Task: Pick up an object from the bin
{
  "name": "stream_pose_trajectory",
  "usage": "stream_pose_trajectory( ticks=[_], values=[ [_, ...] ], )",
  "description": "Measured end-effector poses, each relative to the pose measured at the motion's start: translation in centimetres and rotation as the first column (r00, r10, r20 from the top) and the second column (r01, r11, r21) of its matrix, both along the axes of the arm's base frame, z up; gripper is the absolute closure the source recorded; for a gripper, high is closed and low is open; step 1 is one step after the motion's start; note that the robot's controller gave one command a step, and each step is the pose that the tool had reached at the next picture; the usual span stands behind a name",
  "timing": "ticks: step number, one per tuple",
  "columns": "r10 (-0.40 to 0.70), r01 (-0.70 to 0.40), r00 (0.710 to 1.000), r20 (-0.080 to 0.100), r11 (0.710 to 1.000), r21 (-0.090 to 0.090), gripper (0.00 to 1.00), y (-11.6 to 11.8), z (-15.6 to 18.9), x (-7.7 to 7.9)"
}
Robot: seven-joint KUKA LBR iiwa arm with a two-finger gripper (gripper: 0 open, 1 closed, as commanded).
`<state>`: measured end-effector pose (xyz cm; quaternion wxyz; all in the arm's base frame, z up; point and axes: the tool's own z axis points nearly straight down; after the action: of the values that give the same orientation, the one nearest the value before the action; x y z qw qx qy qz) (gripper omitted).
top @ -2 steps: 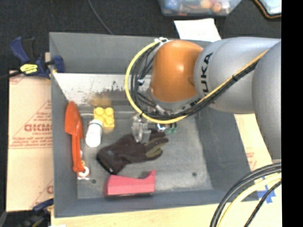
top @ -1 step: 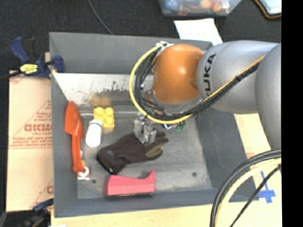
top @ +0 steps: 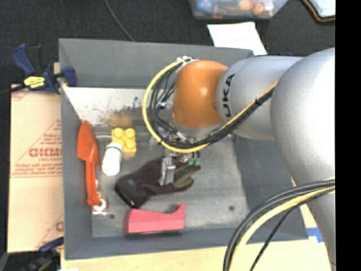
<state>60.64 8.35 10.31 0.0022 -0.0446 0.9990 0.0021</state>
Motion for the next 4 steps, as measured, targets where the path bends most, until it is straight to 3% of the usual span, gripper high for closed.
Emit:
stream_pose_trajectory(
  ticks=[1, 2, 3, 4],
  values=[
    [0.000, 0.000, 1.000, 0.002, 1.000, 0.000, 0.00, 0.0, 0.1, 0.0],
    [0.003, -0.003, 1.000, 0.004, 1.000, 0.001, 0.00, 0.2, -3.2, -1.1],
    [0.067, -0.067, 0.998, 0.014, 0.998, 0.000, 1.00, 0.5, -3.1, -4.5],
    [0.065, -0.065, 0.998, 0.014, 0.998, 0.001, 1.00, 0.5, -3.1, -4.5]
  ],
)
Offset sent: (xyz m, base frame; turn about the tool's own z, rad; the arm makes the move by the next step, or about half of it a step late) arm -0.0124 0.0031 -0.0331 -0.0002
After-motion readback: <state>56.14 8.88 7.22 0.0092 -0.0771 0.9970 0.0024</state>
